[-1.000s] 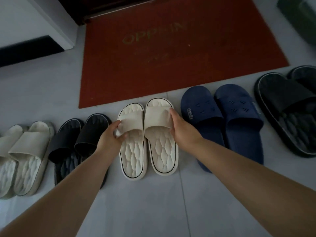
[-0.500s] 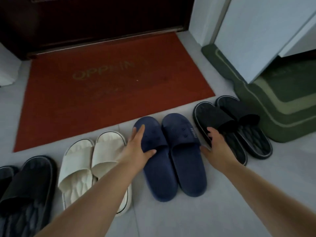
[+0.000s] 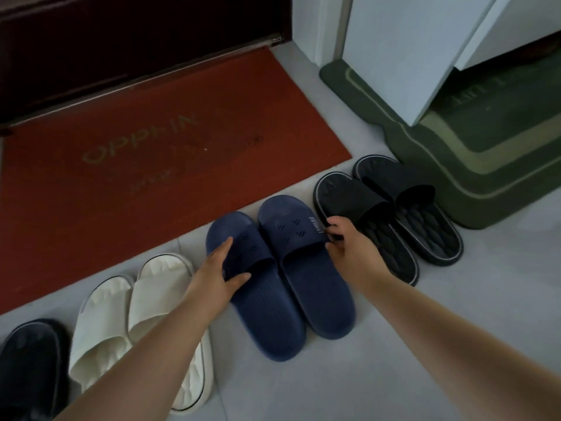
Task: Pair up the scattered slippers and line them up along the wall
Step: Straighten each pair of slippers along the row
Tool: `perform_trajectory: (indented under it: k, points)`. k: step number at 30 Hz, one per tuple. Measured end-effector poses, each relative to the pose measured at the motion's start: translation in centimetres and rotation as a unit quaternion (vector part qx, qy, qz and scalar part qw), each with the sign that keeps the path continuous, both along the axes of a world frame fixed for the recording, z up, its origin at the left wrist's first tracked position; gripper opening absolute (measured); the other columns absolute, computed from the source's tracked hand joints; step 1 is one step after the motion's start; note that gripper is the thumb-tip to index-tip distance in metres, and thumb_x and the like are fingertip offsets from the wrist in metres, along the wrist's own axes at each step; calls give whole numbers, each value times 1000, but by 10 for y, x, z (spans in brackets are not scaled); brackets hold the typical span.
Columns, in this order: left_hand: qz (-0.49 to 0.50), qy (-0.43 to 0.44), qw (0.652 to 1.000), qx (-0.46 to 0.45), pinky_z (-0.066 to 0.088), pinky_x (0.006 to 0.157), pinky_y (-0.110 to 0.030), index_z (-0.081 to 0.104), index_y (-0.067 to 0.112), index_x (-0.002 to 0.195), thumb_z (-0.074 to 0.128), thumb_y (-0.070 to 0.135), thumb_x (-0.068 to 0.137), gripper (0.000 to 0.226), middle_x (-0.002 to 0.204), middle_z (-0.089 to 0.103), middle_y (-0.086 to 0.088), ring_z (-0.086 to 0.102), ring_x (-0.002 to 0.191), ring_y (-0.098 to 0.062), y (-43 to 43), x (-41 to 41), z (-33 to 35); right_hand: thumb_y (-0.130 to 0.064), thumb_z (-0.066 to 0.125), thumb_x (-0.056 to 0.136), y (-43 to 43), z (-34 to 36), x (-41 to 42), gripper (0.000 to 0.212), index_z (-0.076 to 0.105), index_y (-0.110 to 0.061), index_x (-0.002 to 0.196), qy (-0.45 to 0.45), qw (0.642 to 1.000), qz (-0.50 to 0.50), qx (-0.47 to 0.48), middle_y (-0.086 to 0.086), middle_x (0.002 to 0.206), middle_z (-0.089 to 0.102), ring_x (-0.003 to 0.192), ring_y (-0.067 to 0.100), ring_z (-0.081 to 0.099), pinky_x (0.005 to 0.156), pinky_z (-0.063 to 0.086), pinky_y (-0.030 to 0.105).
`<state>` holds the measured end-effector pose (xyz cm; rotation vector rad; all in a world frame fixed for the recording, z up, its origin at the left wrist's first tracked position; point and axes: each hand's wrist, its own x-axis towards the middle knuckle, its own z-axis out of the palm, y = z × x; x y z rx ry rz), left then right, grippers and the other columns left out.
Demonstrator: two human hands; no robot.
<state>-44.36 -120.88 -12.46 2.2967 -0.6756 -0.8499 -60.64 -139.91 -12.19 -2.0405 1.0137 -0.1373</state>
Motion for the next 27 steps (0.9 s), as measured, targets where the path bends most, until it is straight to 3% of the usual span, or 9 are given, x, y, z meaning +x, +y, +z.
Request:
perform_trajectory:
  k: [4,6,8,10,13,16,21,24,27]
  points:
    - [7,7,1000,-2,37,107,-43,28,21,142,70,16,77,78,146,39,-11,43,130,-27,2,4,-9,2,57,73,-32,10,-18,40,51,-10,111,-80,971,-187,-126,8,115,48,103,30,51,89,41,36]
    - [7,7,1000,2,37,107,-44,29,21,142,70,18,77,77,146,38,-11,43,130,-28,3,5,-11,-5,64,76,-56,12,-21,48,44,-5,120,-12,965,-243,-101,17,126,43,114,35,45,96,36,35]
    - [2,1,1000,17,37,106,-42,30,21,141,70,21,78,75,147,37,-11,42,130,-29,3,5,-12,-17,67,80,-75,10,-19,59,38,-4,130,89,974,-205,-29,20,133,39,121,38,42,100,35,37]
    - [-6,-3,999,31,37,106,-43,30,21,142,70,25,78,75,147,37,-11,42,129,-30,3,6,-14,-26,64,84,-86,5,-13,56,42,-2,130,123,977,-177,8,21,131,46,120,37,47,95,39,35]
    - [-18,1,999,50,38,106,-45,27,23,142,69,29,77,78,147,37,-10,43,129,-30,3,9,-13,-26,58,88,-96,2,-10,39,55,-8,122,96,967,-234,-18,17,120,62,115,34,55,87,42,33]
    - [-25,3,998,57,37,107,-44,24,25,143,69,31,78,79,148,36,-9,42,131,-28,4,11,-12,-29,57,89,-100,-2,-8,37,58,-15,123,94,956,-274,-52,13,123,63,116,33,55,91,43,35]
    - [-18,18,999,42,35,109,-44,25,26,143,69,31,77,79,149,35,-6,40,132,-26,6,10,-12,-28,59,88,-106,-6,-13,38,58,-14,123,83,961,-264,-23,14,122,63,116,33,55,94,42,36]
    - [-15,12,999,35,34,110,-42,27,23,142,70,30,77,78,148,37,-6,40,132,-24,7,10,-13,-17,59,88,-103,-3,-14,40,51,-10,126,64,964,-256,-17,16,129,55,117,33,53,96,40,34]
    - [-14,-10,999,41,35,108,-38,30,22,142,70,31,76,77,146,40,-7,43,130,-25,8,8,-12,1,55,78,-69,8,-9,40,45,-8,115,-44,952,-288,-97,16,121,44,99,34,52,89,38,35]
